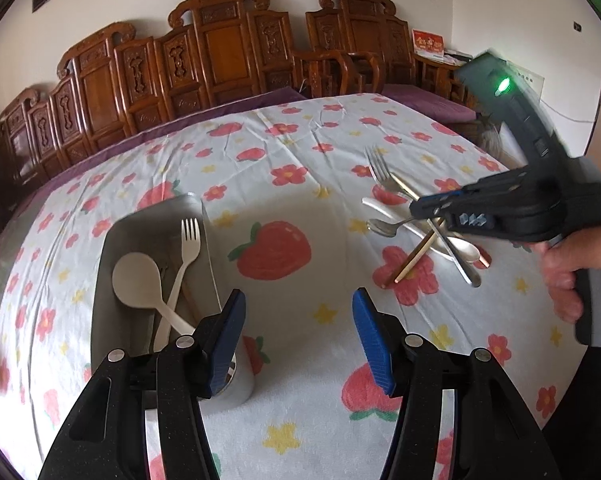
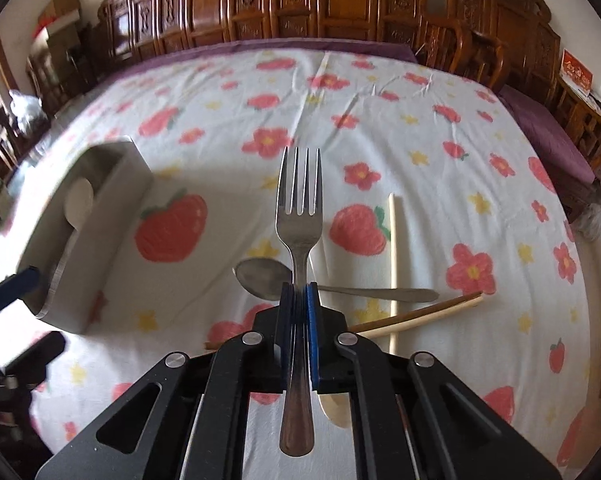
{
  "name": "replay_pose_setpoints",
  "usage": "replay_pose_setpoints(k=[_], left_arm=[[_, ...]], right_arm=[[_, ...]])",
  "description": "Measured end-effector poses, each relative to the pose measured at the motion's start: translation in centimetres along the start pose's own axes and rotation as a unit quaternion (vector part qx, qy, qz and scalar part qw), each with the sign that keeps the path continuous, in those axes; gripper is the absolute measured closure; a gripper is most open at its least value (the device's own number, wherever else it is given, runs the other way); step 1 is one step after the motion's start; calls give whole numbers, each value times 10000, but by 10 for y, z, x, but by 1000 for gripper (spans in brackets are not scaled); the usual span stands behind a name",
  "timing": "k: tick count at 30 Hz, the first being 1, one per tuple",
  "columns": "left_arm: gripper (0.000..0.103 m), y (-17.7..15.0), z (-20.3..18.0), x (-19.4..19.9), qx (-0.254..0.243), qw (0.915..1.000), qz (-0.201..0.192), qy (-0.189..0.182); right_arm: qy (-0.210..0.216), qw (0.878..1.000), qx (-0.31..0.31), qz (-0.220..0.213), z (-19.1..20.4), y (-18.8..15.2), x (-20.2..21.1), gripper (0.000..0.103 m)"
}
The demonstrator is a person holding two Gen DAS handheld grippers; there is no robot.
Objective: Organize utensils
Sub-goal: 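Grasp the steel fork from the sheet with the right gripper, then grasp the steel spoon with the left gripper while the right holds the steel fork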
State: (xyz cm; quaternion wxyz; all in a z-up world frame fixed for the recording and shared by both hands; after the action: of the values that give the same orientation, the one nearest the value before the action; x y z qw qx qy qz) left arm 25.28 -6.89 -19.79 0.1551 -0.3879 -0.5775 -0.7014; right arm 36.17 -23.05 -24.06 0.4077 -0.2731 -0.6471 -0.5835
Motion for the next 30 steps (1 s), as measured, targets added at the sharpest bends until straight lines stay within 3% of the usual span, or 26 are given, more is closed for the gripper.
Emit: replay_pose_setpoints(k=[7,14,21,30], left_arm=[[50,24,-17,-9,-317,9995,15,-52],[50,57,-37,-42,-430,9983,227,-320],[53,74,-47,-95,-334,9942,819,-612],[58,78,-46,-137,63,9854,1440,-908]], right_arm=[[58,9996,6,-267,-22,-2,37,95],[-12,9998,-82,-181,-64,-38,48,95],[-25,9998,-174,-5,-95,-70,41,95],[124,9992,-369,-2,-110,-78,37,95]])
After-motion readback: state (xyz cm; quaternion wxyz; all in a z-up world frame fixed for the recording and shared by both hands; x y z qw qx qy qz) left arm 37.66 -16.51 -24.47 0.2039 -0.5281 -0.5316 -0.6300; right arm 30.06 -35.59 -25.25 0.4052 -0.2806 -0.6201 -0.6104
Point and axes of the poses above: each gripper's, at about its wrist camera, not at the fingertips, and x roughly against the way its jaws point, z to its left, y to its top, the point moved 1 cm from there along -x, roughly the way its jaws point, and after that the axes turned 3 degrees about -y, right-handed, at the moved point
